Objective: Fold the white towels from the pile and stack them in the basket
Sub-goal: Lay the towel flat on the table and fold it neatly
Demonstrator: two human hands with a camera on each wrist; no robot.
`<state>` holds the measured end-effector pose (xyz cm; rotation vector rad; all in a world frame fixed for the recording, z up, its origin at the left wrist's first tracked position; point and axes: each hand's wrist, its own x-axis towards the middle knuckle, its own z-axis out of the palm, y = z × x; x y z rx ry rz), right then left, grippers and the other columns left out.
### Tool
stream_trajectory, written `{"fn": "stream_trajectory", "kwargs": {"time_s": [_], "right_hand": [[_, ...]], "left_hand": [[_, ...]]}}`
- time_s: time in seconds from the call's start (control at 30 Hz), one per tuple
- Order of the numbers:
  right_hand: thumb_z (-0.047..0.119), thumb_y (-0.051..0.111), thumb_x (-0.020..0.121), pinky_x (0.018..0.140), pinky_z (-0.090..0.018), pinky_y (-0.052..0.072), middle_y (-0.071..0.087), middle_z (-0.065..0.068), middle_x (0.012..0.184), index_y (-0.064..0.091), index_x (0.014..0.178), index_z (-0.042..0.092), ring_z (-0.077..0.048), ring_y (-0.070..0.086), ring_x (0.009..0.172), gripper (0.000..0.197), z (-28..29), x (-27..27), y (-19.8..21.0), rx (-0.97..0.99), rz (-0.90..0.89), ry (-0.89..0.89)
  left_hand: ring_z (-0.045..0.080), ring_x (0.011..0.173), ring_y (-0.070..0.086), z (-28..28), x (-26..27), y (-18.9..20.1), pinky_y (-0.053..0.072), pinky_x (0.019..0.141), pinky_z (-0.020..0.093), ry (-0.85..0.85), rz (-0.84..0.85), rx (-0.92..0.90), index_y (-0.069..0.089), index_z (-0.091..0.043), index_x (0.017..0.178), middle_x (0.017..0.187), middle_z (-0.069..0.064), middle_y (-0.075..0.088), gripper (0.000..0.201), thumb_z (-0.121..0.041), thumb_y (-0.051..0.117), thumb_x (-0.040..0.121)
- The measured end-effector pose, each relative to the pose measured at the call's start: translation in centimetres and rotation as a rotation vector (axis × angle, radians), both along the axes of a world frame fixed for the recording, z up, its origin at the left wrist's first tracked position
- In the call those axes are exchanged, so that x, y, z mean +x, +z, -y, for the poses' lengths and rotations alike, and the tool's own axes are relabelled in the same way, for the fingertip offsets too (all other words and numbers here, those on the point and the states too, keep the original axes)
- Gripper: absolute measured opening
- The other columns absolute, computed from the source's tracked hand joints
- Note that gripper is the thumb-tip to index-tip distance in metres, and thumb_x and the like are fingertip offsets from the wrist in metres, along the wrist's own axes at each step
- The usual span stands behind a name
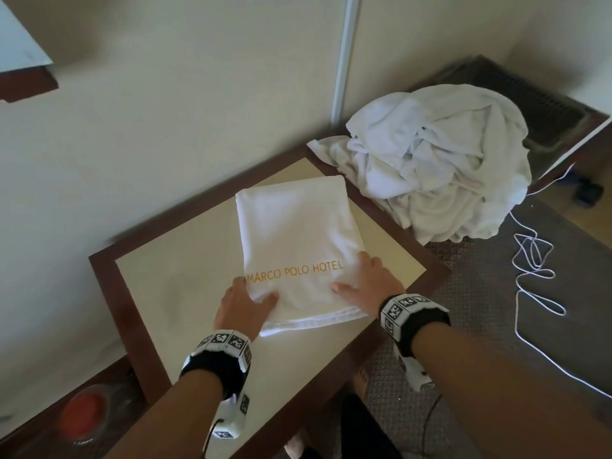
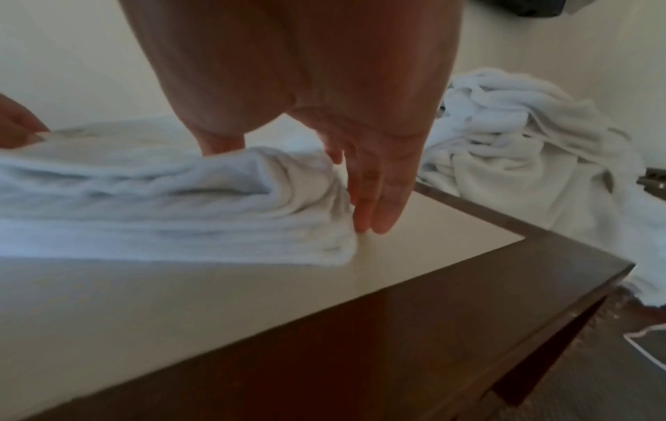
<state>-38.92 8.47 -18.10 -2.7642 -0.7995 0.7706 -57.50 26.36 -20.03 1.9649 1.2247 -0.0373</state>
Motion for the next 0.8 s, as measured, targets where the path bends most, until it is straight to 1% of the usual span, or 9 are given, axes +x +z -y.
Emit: {"fn": "stream_trajectory", "kwargs": {"time_s": [0.07, 0.17, 0.27, 0.33, 0.47, 0.57, 0.63, 0.7, 0.8], "right_hand": [[0.064, 0.064, 0.079, 0.097, -0.042, 0.046, 0.045, -0.013, 0.134, 0.025, 0.144, 0.009, -0.032, 0.051, 0.119, 0.094, -0.5, 0.0, -0.7, 0.025, -0.044, -0.078], [0.052, 0.071, 0.079, 0.091, -0.037, 0.047, 0.05, -0.013, 0.129, 0.033, 0.137, 0.005, -0.03, 0.054, 0.114, 0.084, -0.6, 0.7, -1.5, 0.133, -0.127, -0.209], [0.054, 0.071, 0.072, 0.078, -0.03, 0.049, 0.063, -0.005, 0.112, 0.053, 0.116, 0.006, -0.025, 0.064, 0.1, 0.067, -0.3, 1.9, -2.0, 0.168, -0.224, -0.301], [0.054, 0.067, 0.07, 0.073, -0.029, 0.051, 0.071, -0.003, 0.096, 0.062, 0.1, 0.009, -0.024, 0.069, 0.089, 0.054, -0.2, 3.0, -1.4, 0.211, -0.271, -0.307], [0.044, 0.069, 0.077, 0.075, -0.033, 0.053, 0.065, -0.002, 0.099, 0.055, 0.107, 0.016, -0.022, 0.066, 0.089, 0.044, -0.5, 6.4, 2.8, 0.399, -0.236, -0.26], [0.043, 0.068, 0.077, 0.073, -0.033, 0.053, 0.064, 0.002, 0.095, 0.054, 0.097, 0.025, -0.02, 0.065, 0.088, 0.03, 0.6, 10.3, 7.2, 0.54, -0.226, -0.204], [0.036, 0.067, 0.08, 0.078, -0.038, 0.057, 0.069, 0.0, 0.091, 0.055, 0.1, 0.019, -0.018, 0.067, 0.085, 0.029, 2.3, 13.0, 10.3, 0.654, -0.284, -0.206], [0.031, 0.07, 0.082, 0.083, -0.04, 0.059, 0.071, -0.001, 0.094, 0.057, 0.106, 0.015, -0.016, 0.069, 0.086, 0.032, 4.6, 16.0, 13.4, 0.766, -0.333, -0.177], [0.029, 0.073, 0.085, 0.082, -0.033, 0.059, 0.068, 0.0, 0.1, 0.056, 0.11, 0.012, -0.013, 0.069, 0.088, 0.035, 8.6, 21.6, 16.4, 0.827, -0.333, -0.152]], "left_hand": [[0.028, 0.102, 0.059, -0.2, 1.2, -0.6, 0.049, 0.085, 0.037, 0.059, 0.032, -0.047, 0.051, -0.014, 0.124, 0.115, 0.004, 0.061, 0.06, -0.048, 0.076, 0.082], [0.027, 0.098, 0.064, -0.7, 2.5, -0.9, 0.052, 0.082, 0.037, 0.146, 0.046, -0.166, 0.06, -0.01, 0.117, 0.109, 0.004, 0.066, 0.056, -0.041, 0.084, 0.076], [0.029, 0.096, 0.07, -0.5, 3.6, 0.3, 0.058, 0.086, 0.042, 0.215, 0.164, -0.312, 0.07, -0.008, 0.105, 0.1, 0.007, 0.074, 0.036, -0.025, 0.085, 0.077], [0.026, 0.093, 0.069, 0.2, 4.7, 1.6, 0.055, 0.084, 0.04, 0.205, 0.241, -0.282, 0.069, -0.009, 0.104, 0.095, 0.002, 0.073, 0.027, -0.017, 0.081, 0.081], [0.02, 0.092, 0.066, 1.4, 8.4, 6.0, 0.053, 0.083, 0.039, 0.15, 0.355, -0.162, 0.065, -0.011, 0.112, 0.099, 0.001, 0.071, 0.034, -0.015, 0.079, 0.081], [0.019, 0.089, 0.067, 2.5, 12.0, 10.1, 0.053, 0.075, 0.031, 0.115, 0.418, -0.066, 0.064, -0.009, 0.109, 0.096, 0.001, 0.07, 0.036, -0.018, 0.082, 0.078], [0.011, 0.083, 0.065, 3.9, 14.4, 13.1, 0.047, 0.065, 0.023, 0.109, 0.481, -0.001, 0.064, -0.01, 0.105, 0.092, -0.001, 0.069, 0.035, -0.017, 0.084, 0.077], [0.01, 0.083, 0.064, 6.2, 17.2, 16.0, 0.046, 0.065, 0.023, 0.111, 0.552, 0.038, 0.063, -0.013, 0.102, 0.092, -0.003, 0.069, 0.034, -0.018, 0.085, 0.077], [0.007, 0.086, 0.063, 10.1, 22.7, 19.1, 0.046, 0.065, 0.022, 0.09, 0.643, 0.073, 0.061, -0.017, 0.102, 0.093, -0.007, 0.067, 0.036, -0.019, 0.085, 0.076]]}}
